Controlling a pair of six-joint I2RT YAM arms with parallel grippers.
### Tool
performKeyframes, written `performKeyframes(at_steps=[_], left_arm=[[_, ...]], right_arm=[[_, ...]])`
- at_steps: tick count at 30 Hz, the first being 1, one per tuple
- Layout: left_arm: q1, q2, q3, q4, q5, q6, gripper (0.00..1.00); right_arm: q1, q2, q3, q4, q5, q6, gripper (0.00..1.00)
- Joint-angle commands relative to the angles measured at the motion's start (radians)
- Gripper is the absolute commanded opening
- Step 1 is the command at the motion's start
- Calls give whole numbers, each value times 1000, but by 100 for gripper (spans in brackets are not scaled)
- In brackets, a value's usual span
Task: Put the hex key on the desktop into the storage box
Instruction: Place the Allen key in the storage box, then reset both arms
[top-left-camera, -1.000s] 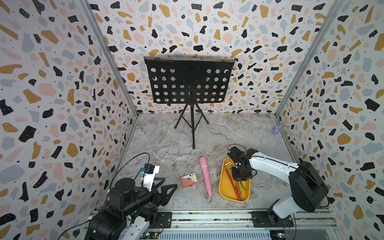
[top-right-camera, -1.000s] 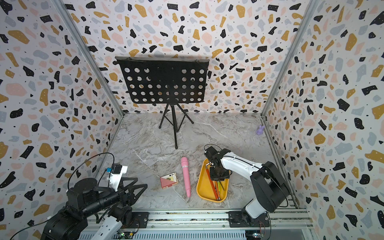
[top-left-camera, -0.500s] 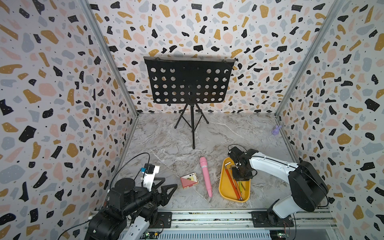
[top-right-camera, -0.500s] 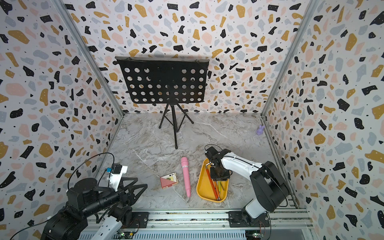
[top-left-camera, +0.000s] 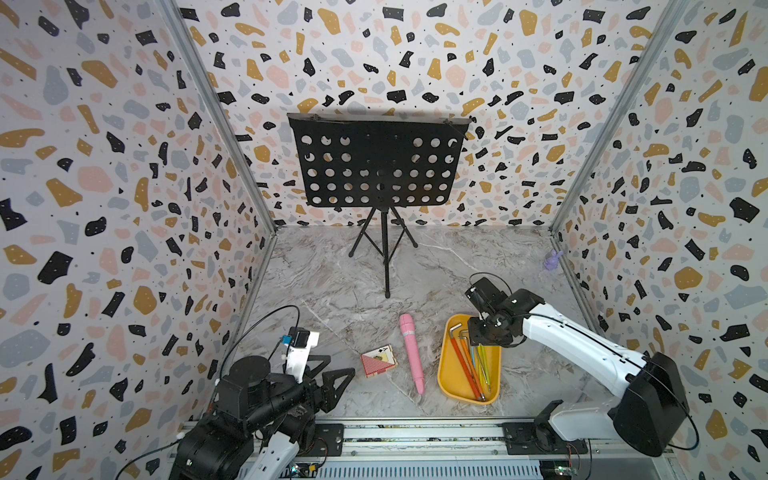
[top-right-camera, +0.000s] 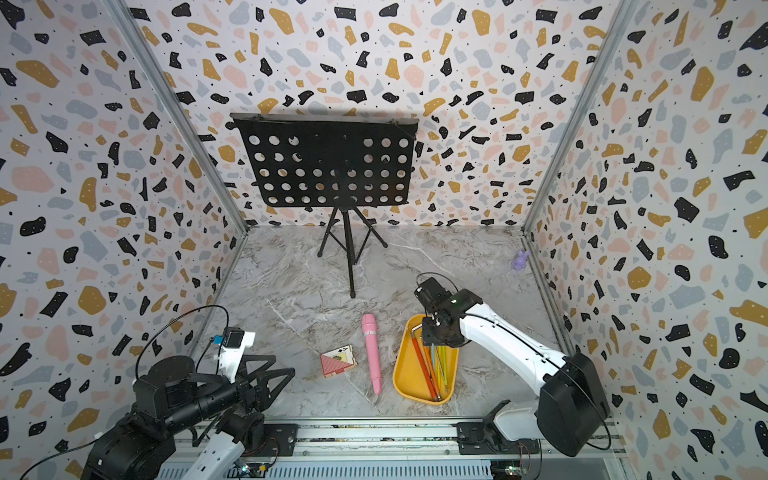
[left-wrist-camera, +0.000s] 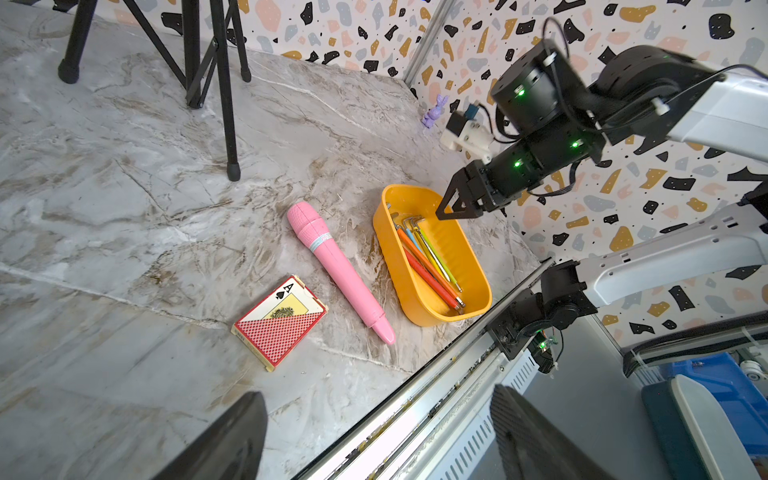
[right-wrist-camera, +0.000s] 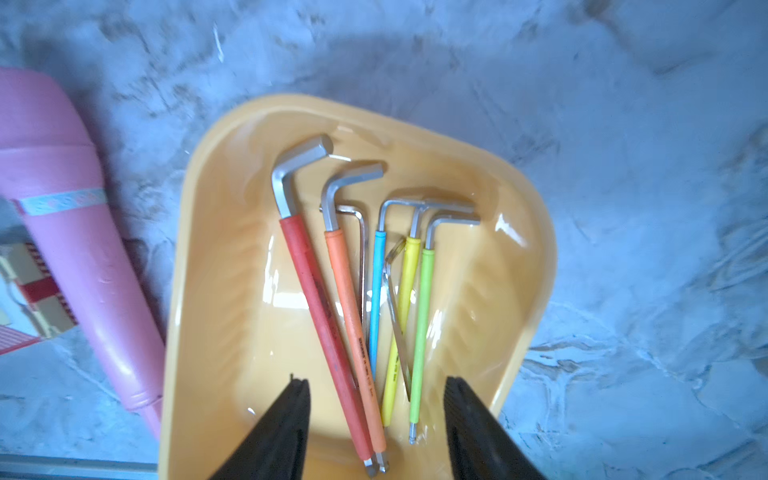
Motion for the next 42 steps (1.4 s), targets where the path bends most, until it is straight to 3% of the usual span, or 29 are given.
performKeyframes(at_steps=[1, 6, 7, 8, 12, 21, 29, 35, 37, 42], left_arm=[[6, 2, 11, 30, 11, 10, 88], [6, 7, 11, 31, 12, 9, 88], [6, 8, 11, 31, 13, 9, 88], [5, 8, 11, 32, 11, 9, 88], [5, 8, 11, 31, 11, 8, 89], [5, 19, 11, 31, 5, 6, 89], [8, 25, 12, 31, -1, 5, 91], [10, 30, 13, 29, -13, -1, 93], [12, 32, 14, 26, -27, -6, 100], [12, 41, 16, 21, -40, -10, 100]], right_arm=[[-2, -77, 60, -83, 81, -21, 65], [-2, -164, 112, -112, 145, -27, 82], [-2, -185, 117, -114, 161, -25, 98], [-2, -206, 122, -112, 179, -26, 100], [-2, -284, 124, -111, 266, -41, 100], [-2, -475, 73, -106, 621, -46, 100], [-90, -486, -67, 84, 591, -200, 100], [-237, -523, -309, 462, 574, -334, 100], [-285, -501, -370, 553, 560, -338, 100], [-332, -414, -543, 875, 576, -388, 100]])
